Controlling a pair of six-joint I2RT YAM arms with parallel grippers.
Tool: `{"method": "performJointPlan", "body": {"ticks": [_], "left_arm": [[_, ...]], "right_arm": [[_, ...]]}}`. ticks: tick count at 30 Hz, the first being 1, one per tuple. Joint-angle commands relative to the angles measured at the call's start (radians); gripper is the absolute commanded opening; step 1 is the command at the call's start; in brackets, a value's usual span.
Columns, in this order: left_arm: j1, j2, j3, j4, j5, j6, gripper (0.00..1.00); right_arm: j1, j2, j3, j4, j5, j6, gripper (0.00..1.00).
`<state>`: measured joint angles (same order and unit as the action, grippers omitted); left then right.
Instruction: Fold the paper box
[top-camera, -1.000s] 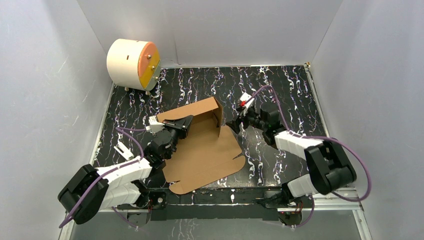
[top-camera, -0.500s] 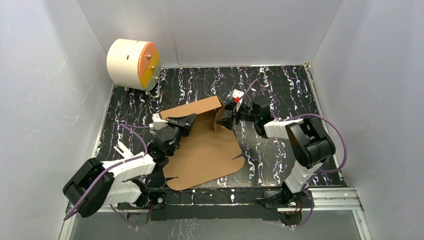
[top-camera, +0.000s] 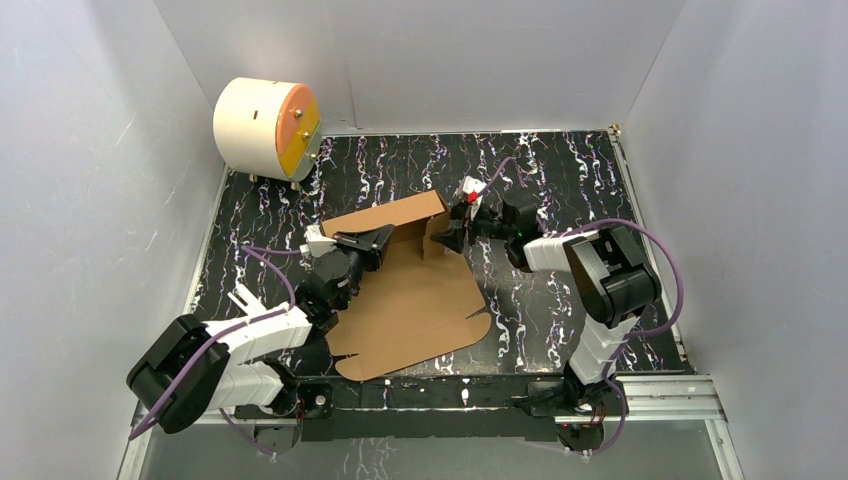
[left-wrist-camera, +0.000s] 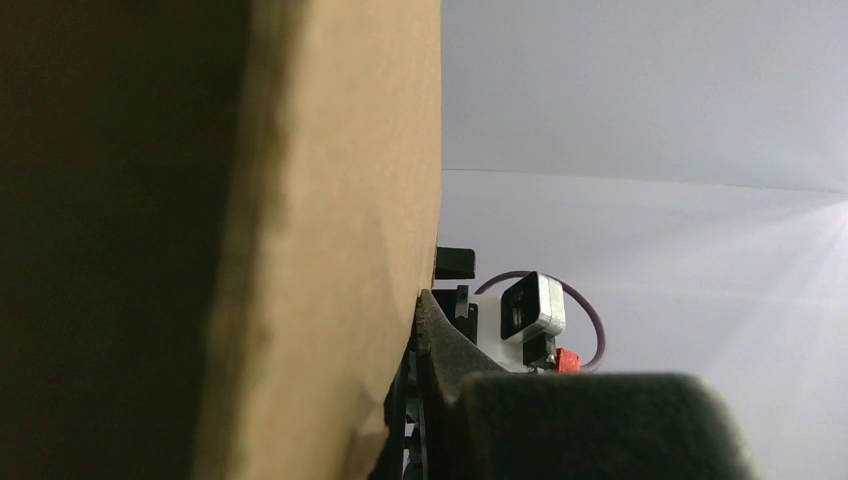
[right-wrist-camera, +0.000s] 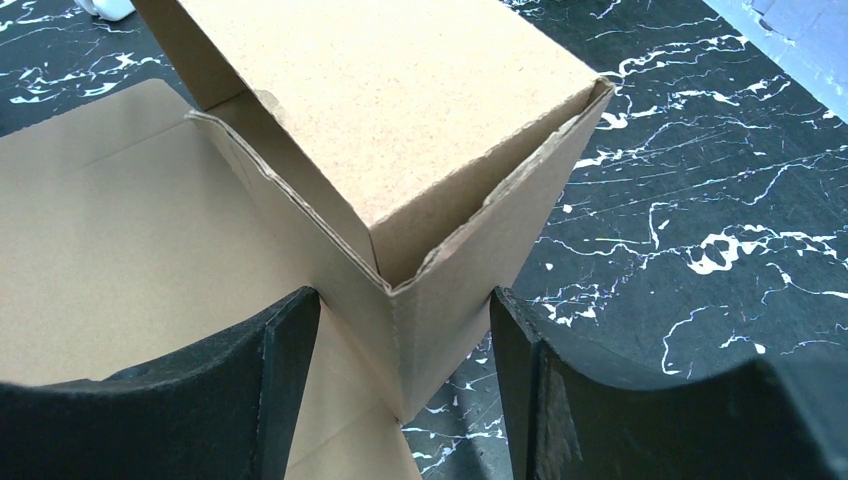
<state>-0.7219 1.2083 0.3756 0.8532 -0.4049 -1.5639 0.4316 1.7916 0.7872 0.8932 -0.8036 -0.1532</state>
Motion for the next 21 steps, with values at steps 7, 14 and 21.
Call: {"method": "performJointPlan", "body": {"ticks": [7, 14, 21], "left_arm": [[-0.004, 0.008, 0.060, -0.012, 0.092, -0.007, 0.02], [-0.004, 0.004, 0.067, -0.011, 0.116, -0.017, 0.03], [-0.005, 0.045, 0.090, -0.013, 0.193, -0.019, 0.03]], "right_arm": [[0.012, 0.030, 0.063, 0.042, 0.056, -0.031, 0.65], [0.024, 0.033, 0.069, 0.039, 0.109, -0.045, 0.57], [0.037, 0.031, 0.064, 0.069, 0.183, 0.004, 0.47]]}}
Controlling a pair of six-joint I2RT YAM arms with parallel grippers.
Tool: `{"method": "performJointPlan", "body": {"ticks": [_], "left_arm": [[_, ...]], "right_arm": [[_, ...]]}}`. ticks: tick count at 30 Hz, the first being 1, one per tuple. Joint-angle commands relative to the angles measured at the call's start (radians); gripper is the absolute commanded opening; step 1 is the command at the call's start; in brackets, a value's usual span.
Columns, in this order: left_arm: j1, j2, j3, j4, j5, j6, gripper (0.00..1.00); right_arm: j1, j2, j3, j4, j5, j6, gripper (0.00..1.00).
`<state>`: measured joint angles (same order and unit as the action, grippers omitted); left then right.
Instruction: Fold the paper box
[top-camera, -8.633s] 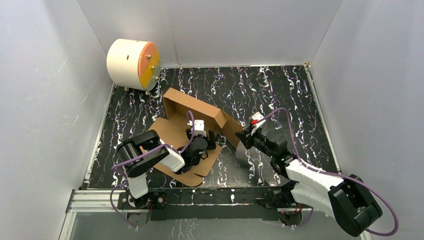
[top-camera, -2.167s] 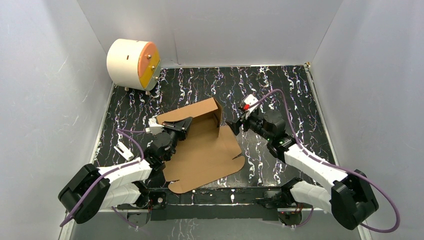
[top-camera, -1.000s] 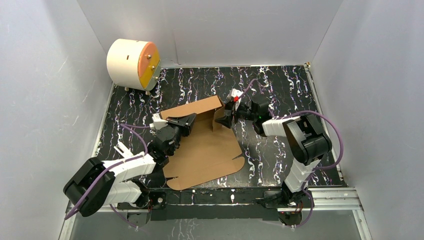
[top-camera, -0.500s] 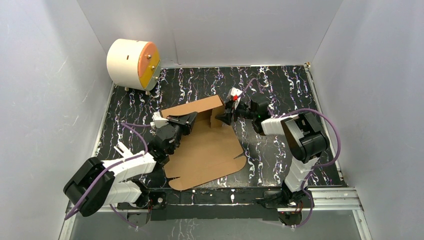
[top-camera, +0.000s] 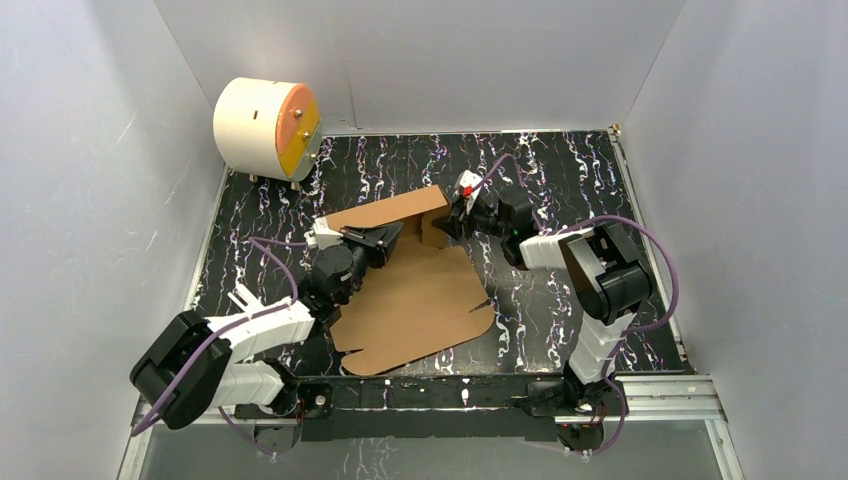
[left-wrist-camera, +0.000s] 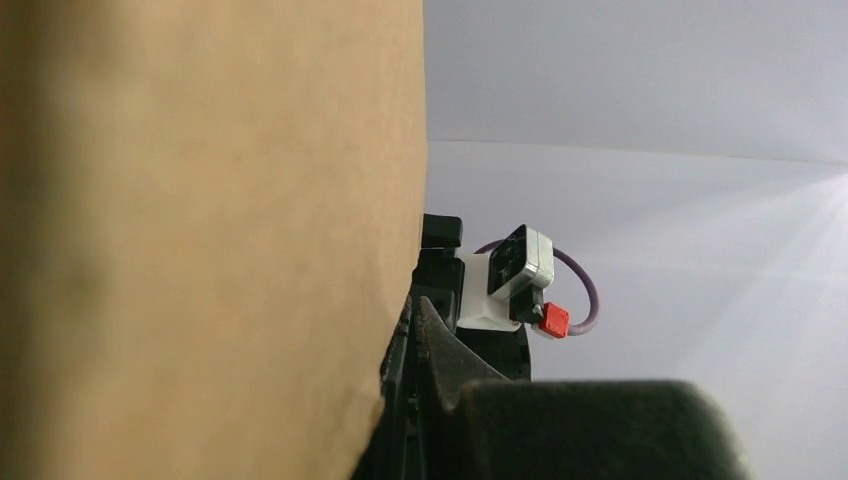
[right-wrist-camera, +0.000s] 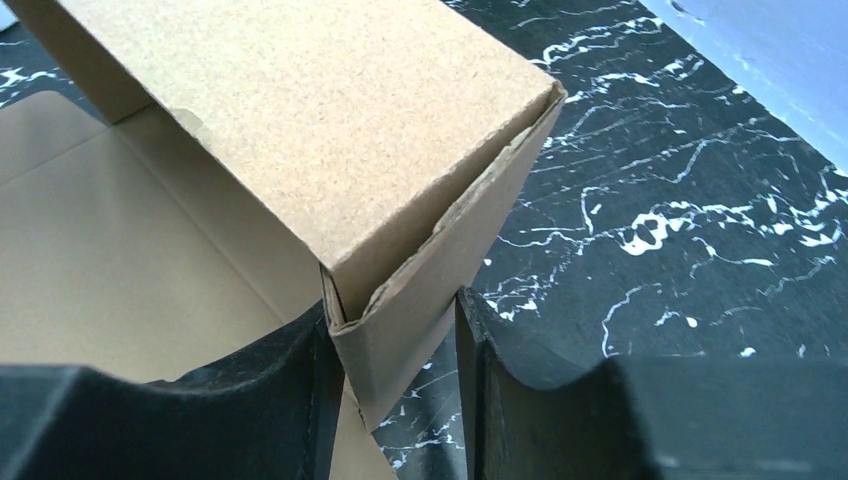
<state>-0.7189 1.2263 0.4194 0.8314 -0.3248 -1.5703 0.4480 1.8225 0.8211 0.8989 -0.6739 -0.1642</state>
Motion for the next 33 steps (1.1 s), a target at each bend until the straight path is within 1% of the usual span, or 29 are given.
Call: {"method": "performJointPlan", "body": {"ticks": [1, 4, 6, 8, 13, 15, 18, 21, 22, 25, 27, 30, 33], "left_arm": [[-0.008, 0.037, 0.045, 0.009, 0.124, -0.016, 0.03], [-0.008, 0.051, 0.044, 0.010, 0.145, -0.016, 0.06], [-0.008, 0.044, 0.046, 0.009, 0.166, 0.021, 0.12], [-0.008, 0.024, 0.048, -0.013, 0.192, 0.060, 0.18], [-0.008, -0.060, 0.054, -0.145, 0.233, 0.169, 0.38], [-0.008, -0.097, 0.076, -0.248, 0.256, 0.253, 0.43], [-0.013, -0.139, 0.141, -0.434, 0.280, 0.366, 0.47], [-0.016, -0.161, 0.175, -0.540, 0.313, 0.444, 0.51], [-0.016, -0.168, 0.174, -0.551, 0.323, 0.458, 0.53], [-0.017, -0.202, 0.183, -0.581, 0.418, 0.497, 0.60], [-0.017, -0.229, 0.230, -0.634, 0.456, 0.545, 0.64], [-0.019, -0.249, 0.272, -0.695, 0.496, 0.607, 0.66], [-0.019, -0.259, 0.262, -0.688, 0.532, 0.602, 0.66]], "right_arm": [[0.024, -0.001, 0.030, 0.067, 0.072, 0.026, 0.44], [0.027, -0.003, 0.024, 0.070, 0.092, 0.042, 0.40], [0.027, -0.006, 0.015, 0.073, 0.105, 0.042, 0.37], [0.028, -0.014, 0.007, 0.062, 0.113, 0.033, 0.36], [0.028, -0.029, -0.011, 0.046, 0.120, 0.016, 0.36], [0.027, -0.033, -0.017, 0.039, 0.119, 0.010, 0.36], [0.027, -0.037, -0.022, 0.025, 0.117, 0.000, 0.38], [0.027, -0.035, -0.023, 0.023, 0.122, -0.002, 0.39], [0.027, -0.032, -0.026, 0.030, 0.126, 0.003, 0.39], [0.027, -0.028, -0.030, 0.040, 0.128, 0.009, 0.39], [0.027, -0.028, -0.033, 0.040, 0.137, 0.009, 0.39], [0.028, -0.026, -0.031, 0.041, 0.155, 0.015, 0.39], [0.028, -0.027, -0.033, 0.057, 0.171, 0.032, 0.39]]}}
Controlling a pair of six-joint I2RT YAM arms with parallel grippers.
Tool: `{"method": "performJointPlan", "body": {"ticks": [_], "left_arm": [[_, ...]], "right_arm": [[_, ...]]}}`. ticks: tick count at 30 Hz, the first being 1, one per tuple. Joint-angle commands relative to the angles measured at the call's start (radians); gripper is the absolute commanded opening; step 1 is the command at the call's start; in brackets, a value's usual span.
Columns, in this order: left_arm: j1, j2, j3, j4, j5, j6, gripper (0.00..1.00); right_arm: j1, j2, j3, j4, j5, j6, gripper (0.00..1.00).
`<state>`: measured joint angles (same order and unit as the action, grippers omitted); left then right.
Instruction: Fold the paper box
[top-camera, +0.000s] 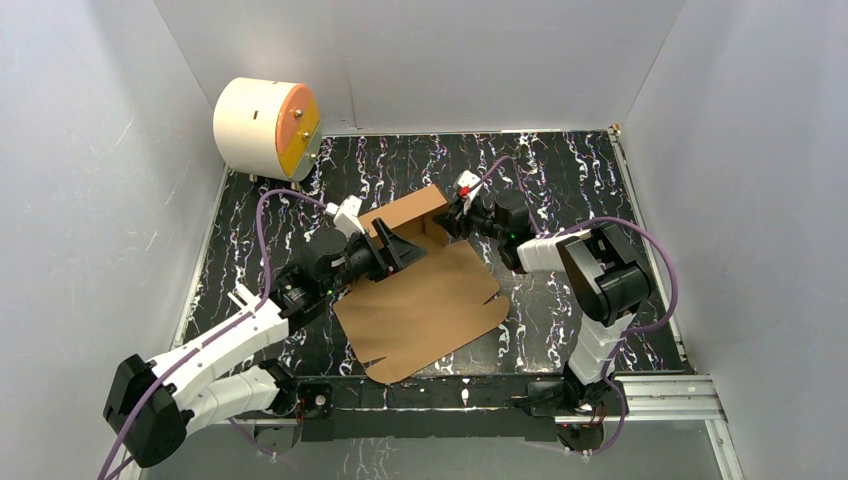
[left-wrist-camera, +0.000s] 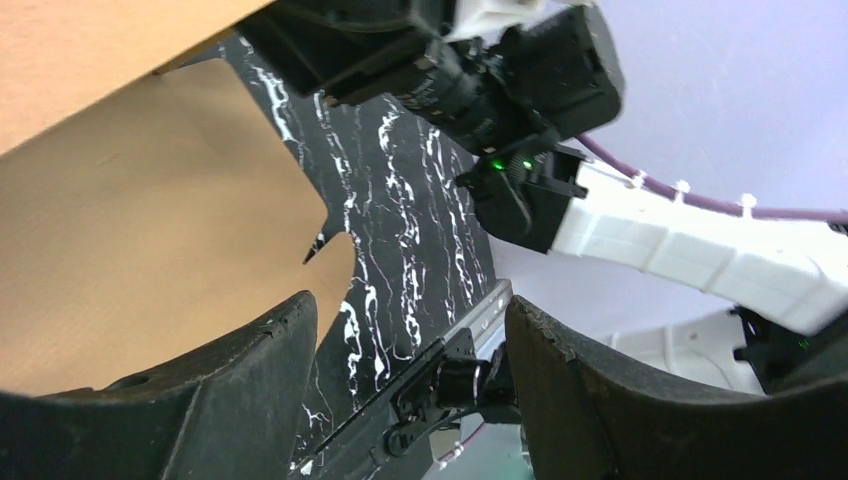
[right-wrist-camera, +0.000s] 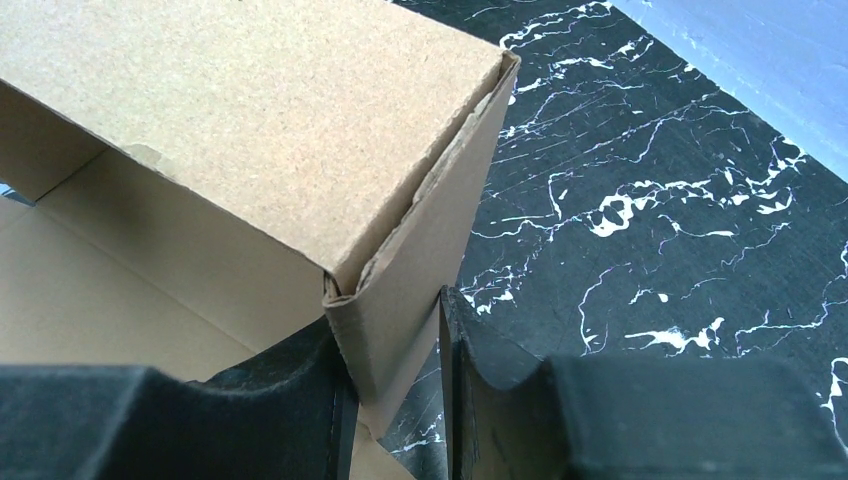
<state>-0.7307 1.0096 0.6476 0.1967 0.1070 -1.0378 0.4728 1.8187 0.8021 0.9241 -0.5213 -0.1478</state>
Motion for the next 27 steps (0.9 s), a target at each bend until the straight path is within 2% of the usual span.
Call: {"method": "performJointPlan", "body": {"ticks": [1, 3, 5, 9, 13, 16, 19, 27], "left_arm": [[-0.007, -0.043, 0.040, -0.057, 0.116, 0.084, 0.66], [-0.007, -0.049, 0.073, -0.103, 0.133, 0.120, 0.66], [-0.007, -0.059, 0.137, -0.211, 0.085, 0.186, 0.66], [-0.006, -0.018, 0.333, -0.491, -0.171, 0.346, 0.66], [0.007, 0.091, 0.517, -0.624, -0.290, 0.474, 0.67], [0.065, 0.194, 0.636, -0.678, -0.273, 0.558, 0.67], [0.158, 0.283, 0.698, -0.675, -0.180, 0.615, 0.67], [0.249, 0.519, 0.823, -0.621, -0.043, 0.683, 0.69]], "right_arm": [[0.003, -0.024, -0.014, 0.032, 0.027, 0.022, 0.39], [0.004, -0.025, -0.013, 0.031, 0.029, 0.022, 0.39], [0.004, -0.027, -0.014, 0.022, 0.026, 0.016, 0.39], [0.003, -0.024, -0.019, 0.018, 0.016, 0.014, 0.39], [0.004, -0.024, -0.026, 0.026, 0.009, 0.021, 0.39], [0.006, -0.024, -0.033, 0.028, 0.006, 0.020, 0.39], [0.006, -0.026, -0.039, 0.030, 0.012, 0.018, 0.40], [0.008, -0.020, -0.048, 0.061, 0.010, 0.024, 0.40]]}}
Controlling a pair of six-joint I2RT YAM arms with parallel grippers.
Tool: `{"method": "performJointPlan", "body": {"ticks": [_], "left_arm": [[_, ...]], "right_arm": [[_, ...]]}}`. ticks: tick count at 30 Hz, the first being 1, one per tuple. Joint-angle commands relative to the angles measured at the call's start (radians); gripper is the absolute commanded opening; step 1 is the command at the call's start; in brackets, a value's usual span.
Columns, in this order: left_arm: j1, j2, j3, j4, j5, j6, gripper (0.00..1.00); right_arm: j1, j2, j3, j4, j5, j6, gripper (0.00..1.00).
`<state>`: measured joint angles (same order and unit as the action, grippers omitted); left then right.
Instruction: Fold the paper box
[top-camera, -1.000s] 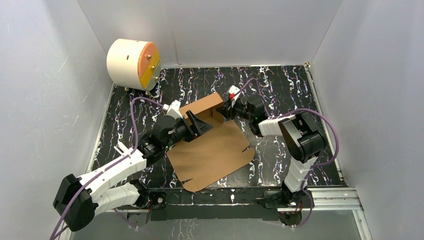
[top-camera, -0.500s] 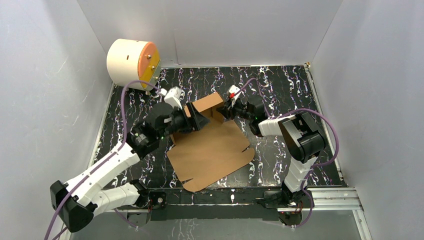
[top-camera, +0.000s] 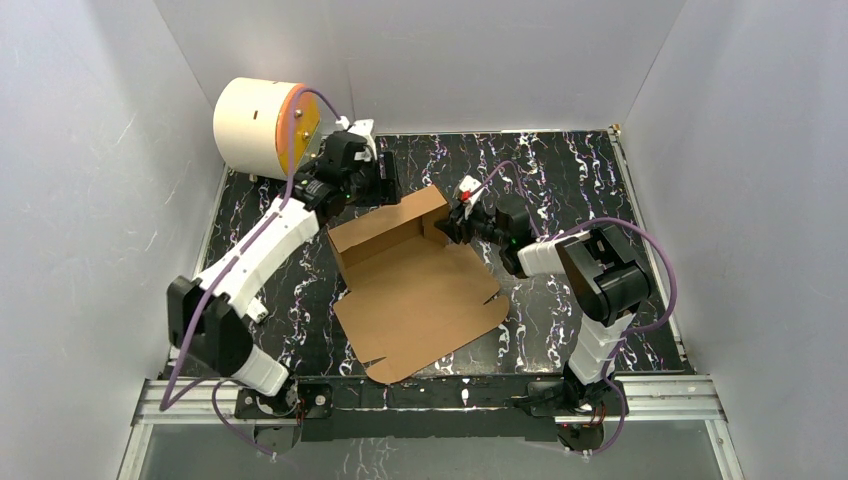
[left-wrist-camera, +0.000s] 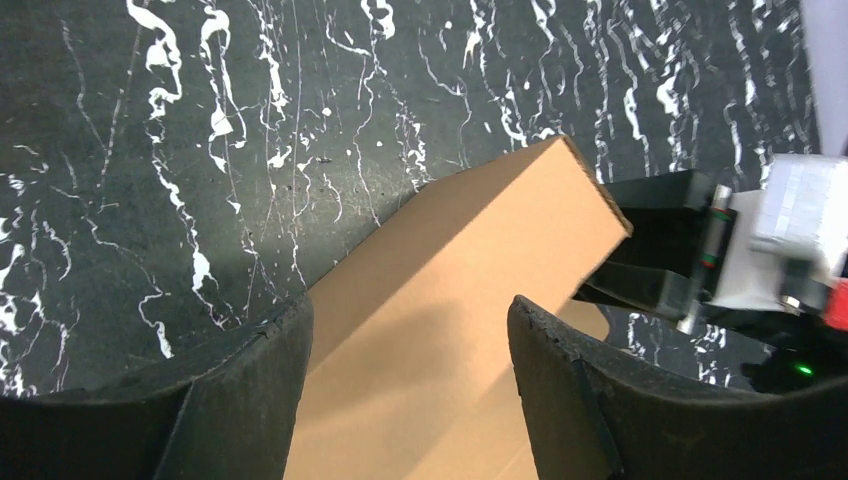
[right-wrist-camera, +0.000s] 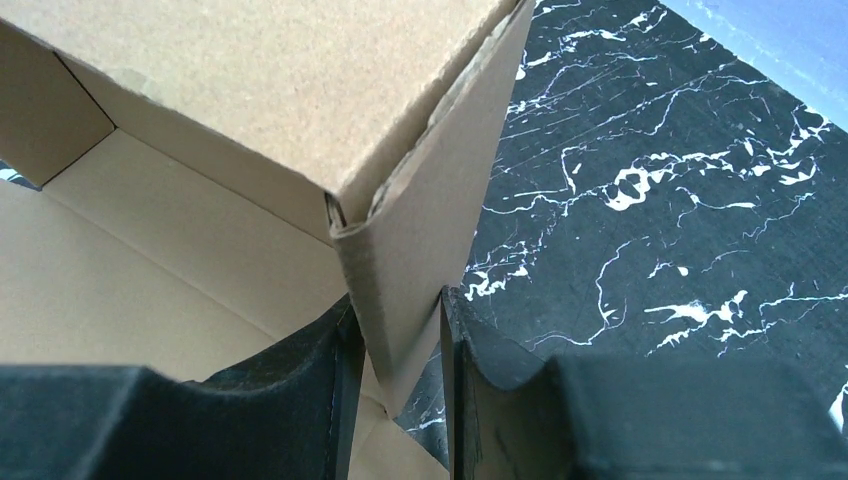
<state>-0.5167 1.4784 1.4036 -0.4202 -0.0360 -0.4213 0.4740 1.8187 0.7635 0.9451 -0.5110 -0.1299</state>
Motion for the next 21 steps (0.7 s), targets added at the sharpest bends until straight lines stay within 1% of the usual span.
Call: {"method": "performJointPlan", "body": {"ticks": [1, 5, 15, 18, 21], "left_arm": [[0.048, 0.073, 0.074, 0.004, 0.121, 0.068, 0.69], [0.075, 0.163, 0.109, 0.016, 0.233, 0.053, 0.68], [0.078, 0.267, 0.098, 0.067, 0.390, 0.007, 0.67], [0.078, 0.288, 0.094, 0.078, 0.446, -0.022, 0.66], [0.078, 0.288, 0.078, 0.090, 0.466, -0.036, 0.66]], "right_arm": [[0.007, -0.019, -0.011, 0.043, 0.001, 0.006, 0.40], [0.009, -0.011, -0.011, 0.060, -0.001, 0.005, 0.40], [0.035, 0.025, -0.007, 0.156, 0.016, 0.027, 0.40], [0.055, 0.043, -0.004, 0.187, 0.064, 0.029, 0.40], [0.071, 0.058, -0.013, 0.237, 0.119, 0.034, 0.39]]}}
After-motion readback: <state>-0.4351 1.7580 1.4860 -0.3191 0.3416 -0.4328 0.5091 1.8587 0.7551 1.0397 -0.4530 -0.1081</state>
